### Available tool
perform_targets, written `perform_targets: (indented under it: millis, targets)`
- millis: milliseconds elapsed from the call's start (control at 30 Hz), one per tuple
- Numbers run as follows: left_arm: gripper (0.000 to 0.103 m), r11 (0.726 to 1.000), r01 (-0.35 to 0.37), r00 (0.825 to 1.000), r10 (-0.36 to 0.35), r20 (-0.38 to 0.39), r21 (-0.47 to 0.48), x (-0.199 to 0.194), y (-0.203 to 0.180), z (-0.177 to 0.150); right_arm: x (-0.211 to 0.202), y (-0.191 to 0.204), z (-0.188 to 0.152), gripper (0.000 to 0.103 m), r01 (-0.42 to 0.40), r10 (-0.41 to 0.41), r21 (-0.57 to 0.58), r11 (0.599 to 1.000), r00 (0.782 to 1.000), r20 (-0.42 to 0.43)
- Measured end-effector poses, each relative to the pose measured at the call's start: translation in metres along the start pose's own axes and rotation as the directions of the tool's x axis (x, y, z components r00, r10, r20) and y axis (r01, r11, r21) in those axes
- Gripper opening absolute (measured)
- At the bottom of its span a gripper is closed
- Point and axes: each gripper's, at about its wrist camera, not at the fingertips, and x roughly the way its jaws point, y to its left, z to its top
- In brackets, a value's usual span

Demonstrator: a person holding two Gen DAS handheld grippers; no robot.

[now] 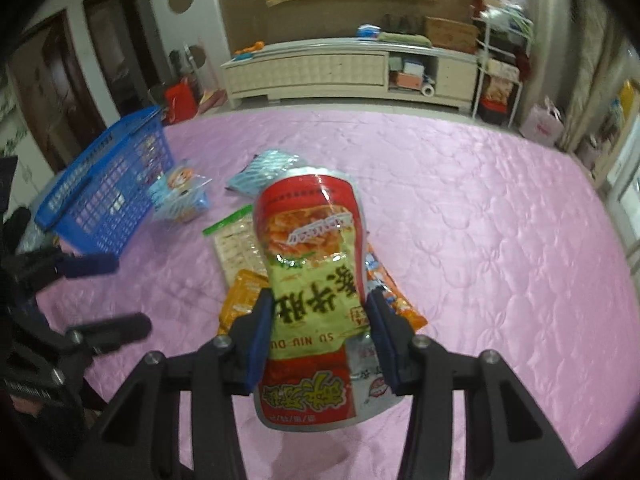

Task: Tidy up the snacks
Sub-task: 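Grasp the orange sauce packet with the left gripper and lift it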

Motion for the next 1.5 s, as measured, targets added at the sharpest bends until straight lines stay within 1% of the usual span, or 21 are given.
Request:
perform_targets:
  millis: [67, 133, 233, 333, 400, 500, 633, 700, 733, 800, 867, 900, 1033, 1100, 1133, 1200, 1233, 1300, 1433, 1500]
  targets:
    - [0.083, 1.000, -0.004, 1.000, 0.004, -0.028, 0.007, 0.010, -0.009, 0.003, 0.002, -0.004, -0.004, 0.051, 0.026, -0.026, -0.003, 1.000, 1.000, -0.007]
    - [0.083, 1.000, -0.022, 0.998, 0.023, -0.060, 0.008, 0.025, -0.016, 0.005, 0.002, -0.013, -0.005, 0.051, 0.015, -0.015, 0.033, 0.999, 1.000, -0.010]
    - [0.083, 1.000, -0.030, 0.995, 0.030, -0.100, 0.003, 0.043, -0.023, 0.007, 0.002, -0.026, -0.007, 0.051, 0.019, -0.018, 0.085, 0.996, 1.000, -0.020]
    - [0.083, 0.998, -0.058, 0.989, 0.062, -0.133, 0.028, 0.062, -0.033, 0.011, 0.009, -0.036, -0.010, 0.051, 0.026, -0.019, 0.134, 0.991, 0.998, -0.052]
    - [0.083, 0.997, -0.075, 0.985, 0.079, -0.152, 0.034, 0.072, -0.036, 0.013, 0.010, -0.040, -0.012, 0.051, 0.029, -0.019, 0.151, 0.988, 0.998, -0.065]
    - [0.083, 0.996, -0.082, 0.979, 0.084, -0.186, 0.019, 0.087, -0.039, 0.017, 0.008, -0.043, -0.014, 0.051, 0.026, -0.016, 0.166, 0.986, 0.998, -0.057]
    - [0.083, 0.995, -0.091, 0.972, 0.096, -0.214, 0.033, 0.101, -0.044, 0.021, 0.008, -0.047, -0.014, 0.051, 0.002, 0.010, 0.193, 0.981, 0.998, -0.060]
    - [0.083, 0.992, -0.118, 0.966, 0.126, -0.227, 0.048, 0.109, -0.046, 0.022, 0.008, -0.048, -0.014, 0.052, -0.005, 0.017, 0.197, 0.980, 0.998, -0.063]
    - [0.083, 0.991, -0.125, 0.962, 0.131, -0.238, 0.038, 0.112, -0.046, 0.023, 0.008, -0.048, -0.014, 0.052, -0.009, 0.022, 0.200, 0.980, 0.998, -0.065]
    - [0.083, 0.993, -0.117, 0.962, 0.116, -0.248, 0.007, 0.116, -0.044, 0.025, 0.008, -0.049, -0.015, 0.052, -0.014, 0.030, 0.206, 0.978, 0.997, -0.072]
    - [0.082, 0.992, -0.129, 0.962, 0.127, -0.242, 0.008, 0.118, -0.043, 0.026, 0.008, -0.050, -0.014, 0.052, -0.016, 0.032, 0.207, 0.978, 0.997, -0.075]
    - [0.080, 0.990, -0.139, 0.960, 0.141, -0.243, 0.025, 0.119, -0.045, 0.026, 0.008, -0.050, -0.015, 0.052, -0.014, 0.031, 0.208, 0.978, 0.996, -0.080]
    - [0.069, 0.991, -0.131, 0.963, 0.133, -0.234, 0.024, 0.116, -0.053, 0.022, 0.011, -0.050, -0.015, 0.052, -0.011, 0.032, 0.209, 0.978, 0.995, -0.099]
    - [0.053, 0.992, -0.123, 0.966, 0.128, -0.226, 0.039, 0.113, -0.058, 0.020, 0.012, -0.049, -0.016, 0.052, -0.005, 0.028, 0.206, 0.978, 0.994, -0.106]
    - [0.052, 0.991, -0.123, 0.965, 0.131, -0.227, 0.049, 0.113, -0.065, 0.019, 0.013, -0.049, -0.017, 0.052, -0.003, 0.026, 0.204, 0.979, 0.994, -0.110]
    - [0.045, 0.991, -0.117, 0.967, 0.128, -0.221, 0.061, 0.116, -0.072, 0.018, 0.014, -0.048, -0.018, 0.052, -0.001, 0.025, 0.202, 0.979, 0.993, -0.118]
    - [0.042, 0.992, -0.113, 0.968, 0.123, -0.219, 0.060, 0.116, -0.074, 0.017, 0.015, -0.047, -0.018, 0.052, 0.002, 0.023, 0.200, 0.980, 0.992, -0.123]
    - [0.034, 0.992, -0.106, 0.969, 0.118, -0.216, 0.064, 0.114, -0.077, 0.013, 0.017, -0.048, -0.018, 0.052, 0.010, 0.016, 0.196, 0.980, 0.991, -0.131]
    - [0.031, 0.994, -0.078, 0.974, 0.094, -0.207, 0.082, 0.112, -0.074, 0.006, 0.024, -0.046, -0.021, 0.052, 0.034, -0.005, 0.182, 0.983, 0.987, -0.159]
    - [0.031, 0.995, -0.066, 0.978, 0.079, -0.193, 0.074, 0.104, -0.074, 0.000, 0.025, -0.044, -0.022, 0.052, 0.041, -0.013, 0.173, 0.984, 0.987, -0.162]
